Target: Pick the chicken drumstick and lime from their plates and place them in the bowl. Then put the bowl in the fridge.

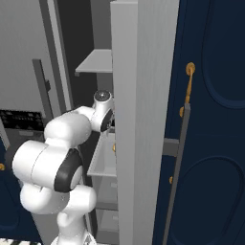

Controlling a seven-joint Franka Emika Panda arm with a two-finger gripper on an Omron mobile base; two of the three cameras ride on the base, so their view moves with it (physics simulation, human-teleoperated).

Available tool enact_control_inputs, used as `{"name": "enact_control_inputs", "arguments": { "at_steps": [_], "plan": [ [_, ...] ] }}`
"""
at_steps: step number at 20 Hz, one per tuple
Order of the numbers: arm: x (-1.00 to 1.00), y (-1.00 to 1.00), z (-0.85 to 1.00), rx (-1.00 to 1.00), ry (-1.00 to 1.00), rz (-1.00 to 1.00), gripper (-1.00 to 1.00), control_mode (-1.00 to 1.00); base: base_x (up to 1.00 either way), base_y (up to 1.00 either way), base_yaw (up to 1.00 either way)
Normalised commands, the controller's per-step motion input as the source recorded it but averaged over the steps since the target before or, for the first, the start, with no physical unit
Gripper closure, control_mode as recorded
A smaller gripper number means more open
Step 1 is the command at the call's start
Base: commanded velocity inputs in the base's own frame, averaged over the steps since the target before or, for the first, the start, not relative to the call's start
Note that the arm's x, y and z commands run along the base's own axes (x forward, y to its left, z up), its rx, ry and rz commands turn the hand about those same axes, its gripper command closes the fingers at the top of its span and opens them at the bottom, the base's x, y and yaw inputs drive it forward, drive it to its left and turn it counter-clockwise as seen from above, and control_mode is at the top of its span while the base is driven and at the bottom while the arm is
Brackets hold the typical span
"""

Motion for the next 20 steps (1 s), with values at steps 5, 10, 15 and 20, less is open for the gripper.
{"name": "enact_control_inputs", "arguments": {
  "at_steps": [5, 10, 15, 20],
  "plan": [
    [0.56, 0.00, -0.15, 0.00, -0.02, 0.00, 1.00, -1.00, 0.00, 0.00, 0.00],
    [0.39, 0.00, -0.07, 0.00, 0.00, 0.00, 1.00, -1.00, 0.00, 0.00, 0.00],
    [0.05, 0.00, -0.19, 0.00, -0.01, 0.00, -1.00, -1.00, 0.00, 0.00, 0.00],
    [-0.30, 0.00, 0.20, 0.00, -0.20, 0.00, -1.00, -1.00, 0.00, 0.00, 0.00]
  ]
}}
